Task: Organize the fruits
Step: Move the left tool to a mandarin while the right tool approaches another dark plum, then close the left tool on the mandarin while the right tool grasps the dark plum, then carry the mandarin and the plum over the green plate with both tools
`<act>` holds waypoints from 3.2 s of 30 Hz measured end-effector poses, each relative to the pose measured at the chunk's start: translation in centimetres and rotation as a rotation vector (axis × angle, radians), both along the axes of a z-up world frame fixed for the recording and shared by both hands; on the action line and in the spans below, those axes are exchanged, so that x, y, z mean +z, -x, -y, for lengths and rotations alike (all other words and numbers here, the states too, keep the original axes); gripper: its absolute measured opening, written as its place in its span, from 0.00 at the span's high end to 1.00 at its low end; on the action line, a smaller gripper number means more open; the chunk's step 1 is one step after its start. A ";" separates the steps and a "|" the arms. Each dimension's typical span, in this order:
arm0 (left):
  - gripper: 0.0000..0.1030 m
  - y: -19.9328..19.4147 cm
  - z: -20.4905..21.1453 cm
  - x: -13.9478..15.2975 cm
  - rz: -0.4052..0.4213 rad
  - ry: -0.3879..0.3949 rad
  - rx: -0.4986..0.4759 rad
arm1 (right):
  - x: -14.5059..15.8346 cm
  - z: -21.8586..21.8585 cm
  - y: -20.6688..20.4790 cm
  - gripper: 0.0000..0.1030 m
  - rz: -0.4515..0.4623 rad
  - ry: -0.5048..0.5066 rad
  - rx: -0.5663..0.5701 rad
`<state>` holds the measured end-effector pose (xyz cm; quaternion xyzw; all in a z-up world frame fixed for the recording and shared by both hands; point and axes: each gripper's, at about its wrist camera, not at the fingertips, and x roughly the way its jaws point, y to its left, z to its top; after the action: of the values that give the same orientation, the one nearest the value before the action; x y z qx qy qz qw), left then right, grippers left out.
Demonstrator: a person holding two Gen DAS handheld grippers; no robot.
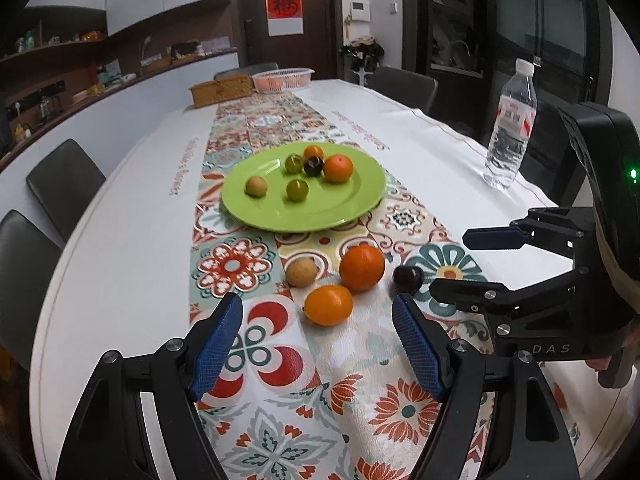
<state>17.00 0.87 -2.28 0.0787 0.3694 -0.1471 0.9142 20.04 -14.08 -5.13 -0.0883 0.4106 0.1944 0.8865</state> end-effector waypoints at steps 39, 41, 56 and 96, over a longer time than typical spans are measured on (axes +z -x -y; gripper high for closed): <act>0.62 -5.3 1.3 -5.3 -0.168 0.024 -0.032 | -3.8 -1.6 -3.5 0.71 -0.107 -0.001 0.038; 0.62 -5.1 1.2 -5.3 -0.170 0.025 -0.027 | -3.7 -1.7 -3.4 0.71 -0.100 0.005 0.040; 0.62 -2.9 0.9 -2.7 -0.125 0.046 0.002 | -1.2 -1.2 -1.9 0.71 -0.057 -0.030 0.041; 0.62 -4.3 1.5 6.6 0.105 0.041 0.030 | 6.9 0.0 -2.9 0.71 0.150 -0.113 0.020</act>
<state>21.30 -0.61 4.31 0.0622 0.3190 -0.1366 0.9358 22.98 -14.08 1.81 -0.0564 0.3303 0.2189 0.9164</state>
